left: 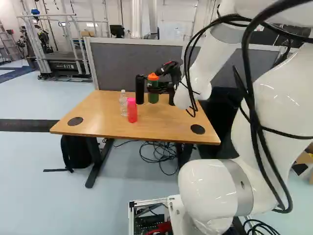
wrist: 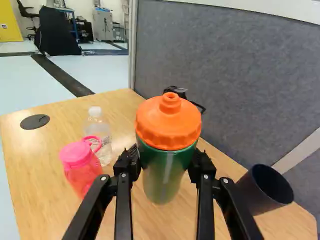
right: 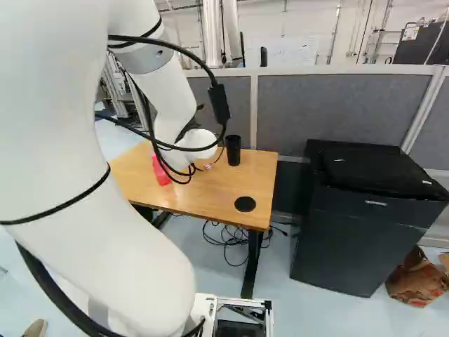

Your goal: Pick up the green bottle from the table

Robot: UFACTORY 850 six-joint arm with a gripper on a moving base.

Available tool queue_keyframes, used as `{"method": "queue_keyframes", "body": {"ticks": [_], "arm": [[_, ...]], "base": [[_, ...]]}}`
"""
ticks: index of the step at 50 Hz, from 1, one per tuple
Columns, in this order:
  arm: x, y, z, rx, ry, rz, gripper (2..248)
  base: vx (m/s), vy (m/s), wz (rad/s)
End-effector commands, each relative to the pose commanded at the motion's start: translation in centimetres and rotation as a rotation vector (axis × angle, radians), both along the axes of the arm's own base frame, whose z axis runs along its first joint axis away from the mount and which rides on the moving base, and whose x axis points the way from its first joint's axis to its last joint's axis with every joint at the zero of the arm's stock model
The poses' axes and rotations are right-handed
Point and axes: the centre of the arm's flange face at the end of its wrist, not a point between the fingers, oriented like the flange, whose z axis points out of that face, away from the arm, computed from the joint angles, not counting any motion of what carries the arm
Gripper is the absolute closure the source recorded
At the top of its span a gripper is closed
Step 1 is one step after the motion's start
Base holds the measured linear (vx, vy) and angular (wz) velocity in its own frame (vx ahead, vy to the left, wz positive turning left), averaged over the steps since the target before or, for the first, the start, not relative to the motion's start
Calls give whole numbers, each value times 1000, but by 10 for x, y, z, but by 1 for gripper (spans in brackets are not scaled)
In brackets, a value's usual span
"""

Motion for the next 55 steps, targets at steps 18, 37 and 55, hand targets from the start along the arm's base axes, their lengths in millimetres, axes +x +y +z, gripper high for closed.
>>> {"method": "queue_keyframes", "body": {"ticks": [18,37,55], "arm": [[-18,-15,0,0,-1,-44,242],[-24,-21,-1,1,-1,-61,242],[-28,-19,-3,11,-1,-80,242]], "base": [[0,0,0],[0,0,0],[0,0,0]]}}
